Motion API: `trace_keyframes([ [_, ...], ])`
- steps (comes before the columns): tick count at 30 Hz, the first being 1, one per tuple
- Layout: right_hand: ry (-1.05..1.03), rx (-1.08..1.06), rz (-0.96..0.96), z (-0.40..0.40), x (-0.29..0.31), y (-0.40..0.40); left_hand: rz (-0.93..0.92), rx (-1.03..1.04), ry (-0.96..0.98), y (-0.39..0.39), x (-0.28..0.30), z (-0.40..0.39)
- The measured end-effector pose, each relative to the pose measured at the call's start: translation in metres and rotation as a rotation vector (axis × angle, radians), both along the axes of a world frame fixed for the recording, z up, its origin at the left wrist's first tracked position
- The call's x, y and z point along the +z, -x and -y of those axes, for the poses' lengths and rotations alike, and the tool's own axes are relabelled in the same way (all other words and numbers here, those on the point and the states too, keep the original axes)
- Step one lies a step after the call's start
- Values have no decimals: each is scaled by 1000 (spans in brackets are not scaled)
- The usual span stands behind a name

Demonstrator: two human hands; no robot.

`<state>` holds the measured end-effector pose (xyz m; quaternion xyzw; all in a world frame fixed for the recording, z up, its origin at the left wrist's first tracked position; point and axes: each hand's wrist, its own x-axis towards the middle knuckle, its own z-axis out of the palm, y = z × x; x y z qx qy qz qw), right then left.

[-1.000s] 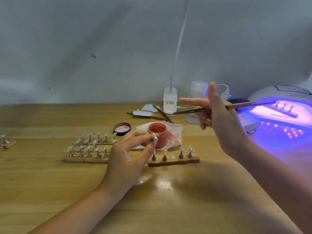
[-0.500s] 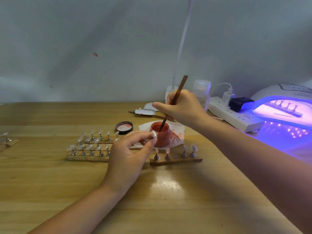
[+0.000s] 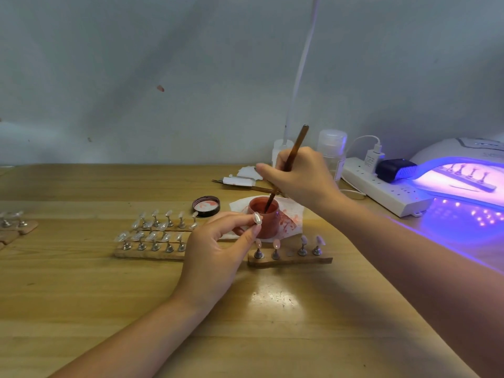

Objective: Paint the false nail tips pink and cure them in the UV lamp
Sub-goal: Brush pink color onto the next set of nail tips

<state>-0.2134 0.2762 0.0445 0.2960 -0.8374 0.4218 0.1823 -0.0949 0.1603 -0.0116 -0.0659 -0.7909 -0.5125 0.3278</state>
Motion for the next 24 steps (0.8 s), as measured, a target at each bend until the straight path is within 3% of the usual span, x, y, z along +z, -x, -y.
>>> trace_keyframes([
  [3, 142, -79, 38, -8, 4, 2, 14, -10, -12, 1, 0, 0],
  [10, 334, -132, 346, -23, -3, 5, 33, -28, -30, 1, 0, 0],
  [21, 389, -221, 406, -37, -6, 8, 56, -37, -35, 0, 1, 0],
  [24, 498, -200, 451, -40, -3, 3, 62, -39, -27, -1, 2, 0],
])
